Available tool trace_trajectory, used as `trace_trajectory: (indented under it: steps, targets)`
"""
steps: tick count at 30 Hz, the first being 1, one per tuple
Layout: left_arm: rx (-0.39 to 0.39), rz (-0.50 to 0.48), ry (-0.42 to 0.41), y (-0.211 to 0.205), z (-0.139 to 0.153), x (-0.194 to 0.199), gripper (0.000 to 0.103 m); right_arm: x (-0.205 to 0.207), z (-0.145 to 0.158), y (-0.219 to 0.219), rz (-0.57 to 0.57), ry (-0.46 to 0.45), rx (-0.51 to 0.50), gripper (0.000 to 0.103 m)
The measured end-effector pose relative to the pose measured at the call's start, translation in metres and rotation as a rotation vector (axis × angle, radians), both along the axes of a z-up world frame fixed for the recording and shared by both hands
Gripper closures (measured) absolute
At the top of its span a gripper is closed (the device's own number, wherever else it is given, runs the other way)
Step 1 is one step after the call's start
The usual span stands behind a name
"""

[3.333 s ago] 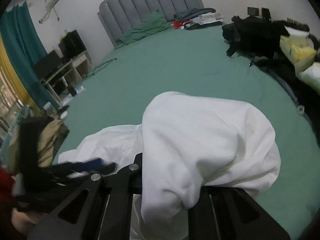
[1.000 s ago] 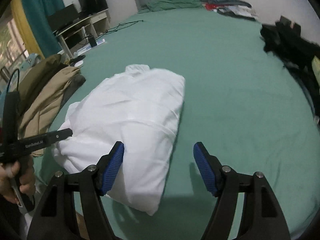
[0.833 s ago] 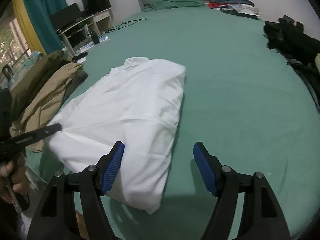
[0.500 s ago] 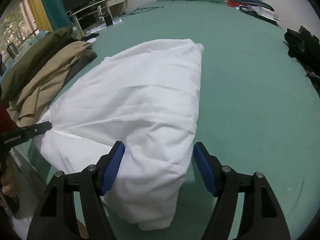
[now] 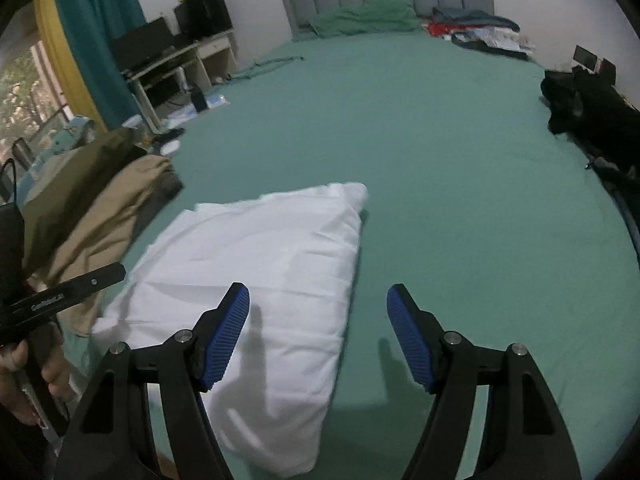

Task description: Fold large clothes

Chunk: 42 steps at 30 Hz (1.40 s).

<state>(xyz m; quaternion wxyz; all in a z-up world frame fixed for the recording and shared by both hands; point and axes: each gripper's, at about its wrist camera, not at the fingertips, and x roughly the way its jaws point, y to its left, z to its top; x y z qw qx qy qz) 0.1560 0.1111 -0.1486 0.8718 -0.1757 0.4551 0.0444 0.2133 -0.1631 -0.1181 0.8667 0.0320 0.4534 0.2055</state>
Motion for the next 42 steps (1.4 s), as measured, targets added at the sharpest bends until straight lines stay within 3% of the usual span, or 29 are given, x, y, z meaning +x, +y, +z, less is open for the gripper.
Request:
trace_trajectory:
  steps: [3, 7, 11, 18, 21, 24, 27, 31, 35, 42]
  targets:
    - [-0.014, -0.013, 0.053, 0.000, -0.018, 0.014, 0.046, 0.010, -0.015, 0.002, 0.001, 0.027, -0.031, 0.031]
    - [0.034, 0.021, 0.147, 0.007, -0.040, 0.025, 0.046, 0.018, -0.034, 0.010, 0.020, 0.028, -0.077, 0.031]
    - [0.053, 0.047, 0.150, 0.016, -0.038, 0.027, 0.046, 0.025, -0.044, 0.023, 0.049, 0.009, -0.122, 0.027]
    - [0.011, 0.139, 0.126, 0.056, -0.017, 0.011, 0.045, 0.023, -0.025, 0.013, 0.034, 0.002, -0.082, 0.027]
    - [-0.055, 0.143, 0.152, 0.069, -0.025, 0.006, 0.040, 0.017, -0.016, 0.000, 0.012, 0.005, -0.031, 0.027]
    - [-0.203, 0.103, 0.175, 0.071, -0.042, 0.007, 0.035, 0.013, -0.014, -0.010, -0.010, 0.023, 0.004, 0.027]
    - [-0.219, 0.079, 0.155, 0.064, -0.044, 0.008, 0.030, 0.010, -0.021, -0.018, -0.023, 0.046, 0.010, 0.027]
    - [-0.380, 0.031, 0.132, 0.054, -0.053, 0.011, 0.027, 0.012, -0.036, -0.022, -0.032, 0.080, 0.053, 0.027]
    - [-0.371, -0.048, 0.124, 0.032, -0.055, 0.019, 0.025, 0.014, -0.047, -0.014, -0.013, 0.083, 0.023, 0.027]
    - [-0.434, -0.184, 0.099, 0.000, -0.054, 0.023, 0.024, 0.018, -0.057, -0.009, -0.002, 0.082, 0.009, 0.027]
